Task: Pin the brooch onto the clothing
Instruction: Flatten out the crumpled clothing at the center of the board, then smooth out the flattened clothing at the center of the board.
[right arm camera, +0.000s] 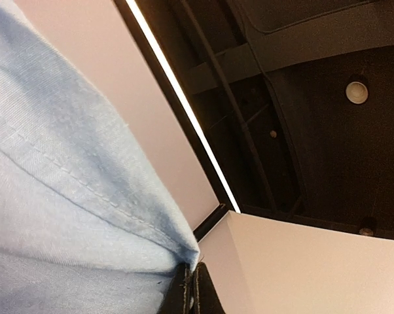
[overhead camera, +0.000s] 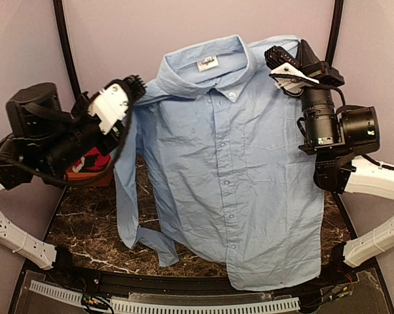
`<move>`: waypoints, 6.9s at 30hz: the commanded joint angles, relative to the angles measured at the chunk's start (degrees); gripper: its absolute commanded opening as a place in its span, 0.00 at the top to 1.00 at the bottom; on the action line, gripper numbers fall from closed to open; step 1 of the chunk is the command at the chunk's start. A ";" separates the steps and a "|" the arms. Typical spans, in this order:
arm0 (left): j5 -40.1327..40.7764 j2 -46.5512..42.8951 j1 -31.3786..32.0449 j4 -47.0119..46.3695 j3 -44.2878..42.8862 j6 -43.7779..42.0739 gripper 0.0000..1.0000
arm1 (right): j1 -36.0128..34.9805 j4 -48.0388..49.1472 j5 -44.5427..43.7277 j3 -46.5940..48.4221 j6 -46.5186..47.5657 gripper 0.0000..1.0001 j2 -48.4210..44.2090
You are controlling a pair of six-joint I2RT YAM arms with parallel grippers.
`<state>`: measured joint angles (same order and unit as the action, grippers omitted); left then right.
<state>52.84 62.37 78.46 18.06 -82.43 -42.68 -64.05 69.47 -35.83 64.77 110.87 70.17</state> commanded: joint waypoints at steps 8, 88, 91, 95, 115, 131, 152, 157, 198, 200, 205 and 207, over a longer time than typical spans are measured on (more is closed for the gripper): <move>7.78 11.95 -22.75 -9.64 11.39 -1.86 0.99 | 25.20 -26.10 0.68 -5.70 -37.04 1.00 8.69; -19.45 37.02 -44.79 2.20 1.18 49.58 0.01 | 0.80 -67.65 30.07 -6.99 -65.98 0.21 27.95; -21.78 30.68 -44.69 1.33 6.70 51.48 0.01 | -1.32 -67.58 30.05 -4.64 -69.67 0.25 31.86; -22.49 23.43 -43.77 0.31 13.26 52.72 0.01 | -3.06 -66.87 31.13 -3.91 -72.47 0.26 33.66; -20.21 14.11 -39.67 0.84 20.84 53.52 0.01 | -5.38 -72.85 36.75 0.83 -76.45 0.53 38.88; -21.23 12.52 -39.27 0.53 22.60 53.80 0.01 | -3.93 -79.46 38.81 4.46 -76.93 1.00 39.47; -23.46 10.94 -38.79 1.53 22.86 52.15 0.01 | 0.37 -104.46 59.68 7.32 -76.96 0.91 26.85; -22.97 11.83 -38.64 1.46 23.01 51.14 0.01 | 0.88 -107.35 58.57 9.30 -75.31 0.51 27.04; -18.36 50.15 -30.55 -2.30 12.39 9.90 0.19 | 22.04 -81.77 32.95 12.69 -83.98 0.30 42.60; -18.34 51.28 -30.70 -3.66 11.67 9.20 0.31 | 22.46 -81.90 32.62 13.19 -83.97 0.31 43.61; -19.20 51.65 -31.37 -5.09 9.10 9.64 0.67 | 23.36 -81.86 31.29 14.72 -82.93 0.31 46.08; -20.17 50.89 -31.86 -4.80 8.23 10.51 0.77 | 23.94 -81.82 30.31 15.45 -82.26 0.31 47.26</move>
<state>33.91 114.74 47.46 13.91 -71.57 -32.80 -41.32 -12.43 -3.55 78.17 27.92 115.20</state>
